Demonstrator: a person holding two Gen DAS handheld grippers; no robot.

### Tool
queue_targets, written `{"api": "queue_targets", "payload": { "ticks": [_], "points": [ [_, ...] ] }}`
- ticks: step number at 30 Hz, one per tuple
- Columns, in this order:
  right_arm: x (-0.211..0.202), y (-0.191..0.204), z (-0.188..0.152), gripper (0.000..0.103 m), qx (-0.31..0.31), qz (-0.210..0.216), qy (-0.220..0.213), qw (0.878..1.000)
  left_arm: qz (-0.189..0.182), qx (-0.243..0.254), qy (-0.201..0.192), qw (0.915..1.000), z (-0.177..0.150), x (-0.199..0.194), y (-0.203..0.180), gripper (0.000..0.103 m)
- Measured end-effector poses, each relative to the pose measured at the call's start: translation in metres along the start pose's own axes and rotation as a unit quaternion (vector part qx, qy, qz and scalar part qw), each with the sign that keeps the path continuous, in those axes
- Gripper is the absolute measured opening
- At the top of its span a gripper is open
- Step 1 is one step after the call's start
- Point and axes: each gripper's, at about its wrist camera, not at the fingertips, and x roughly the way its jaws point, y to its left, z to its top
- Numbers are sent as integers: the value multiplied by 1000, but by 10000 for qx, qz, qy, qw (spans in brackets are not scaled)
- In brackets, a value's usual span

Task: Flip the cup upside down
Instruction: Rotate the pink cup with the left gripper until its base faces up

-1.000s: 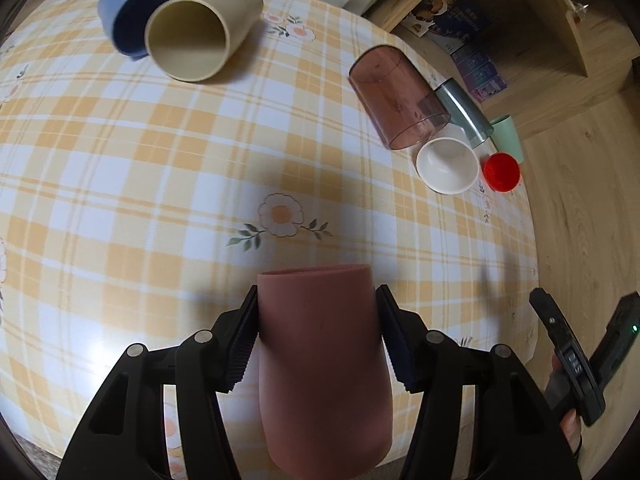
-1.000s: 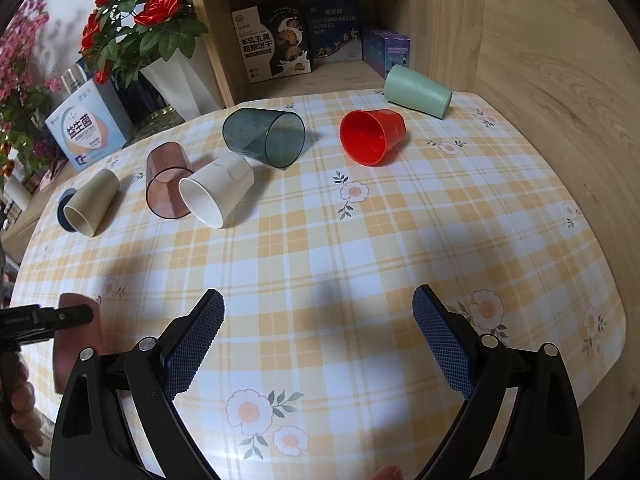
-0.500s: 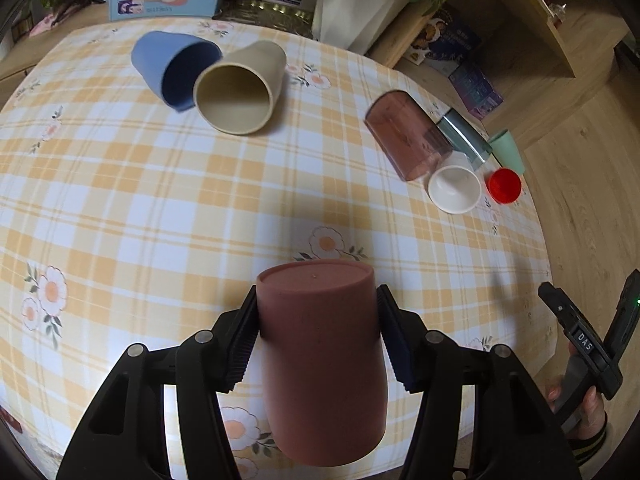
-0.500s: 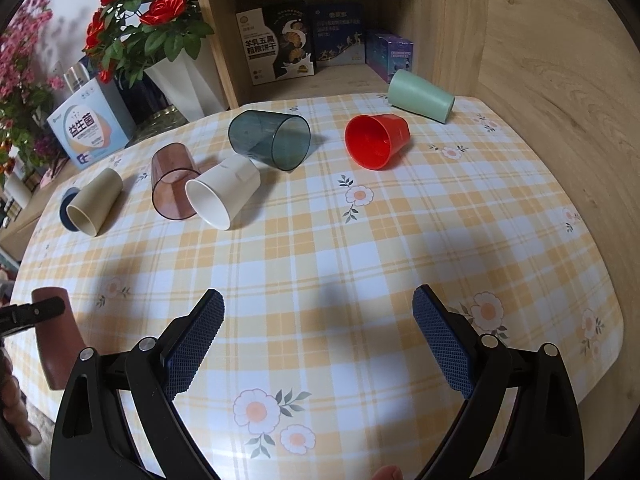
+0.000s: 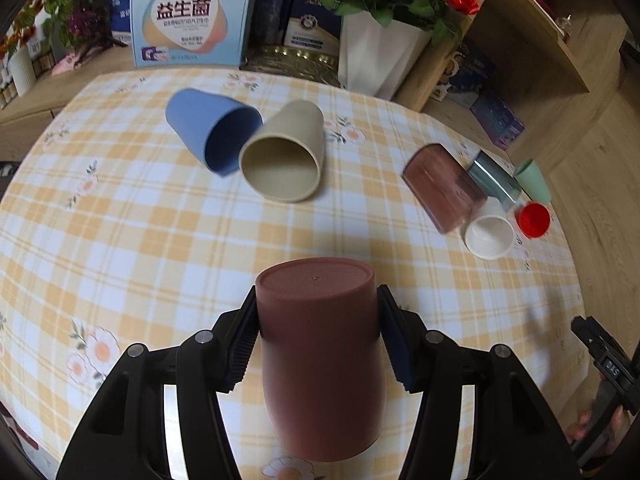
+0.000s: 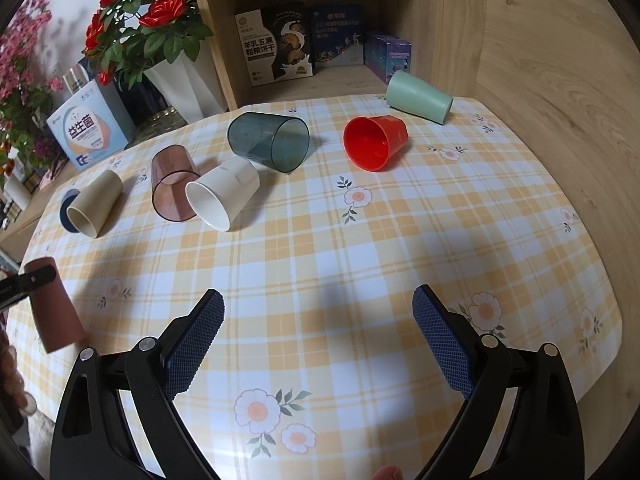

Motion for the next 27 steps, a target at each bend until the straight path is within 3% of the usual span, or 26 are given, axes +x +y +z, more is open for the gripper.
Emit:
{"api": "queue_targets", "payload": {
  "ticks": [13, 27],
  "points": [
    [-1, -1, -1, 92, 23, -19, -8, 10000, 183, 195, -313, 9992, 9, 4, -1, 55],
    [-7, 2, 0, 92, 29, -10, -38, 10000, 242, 560, -489, 9969, -19, -19, -10, 55]
  ]
}}
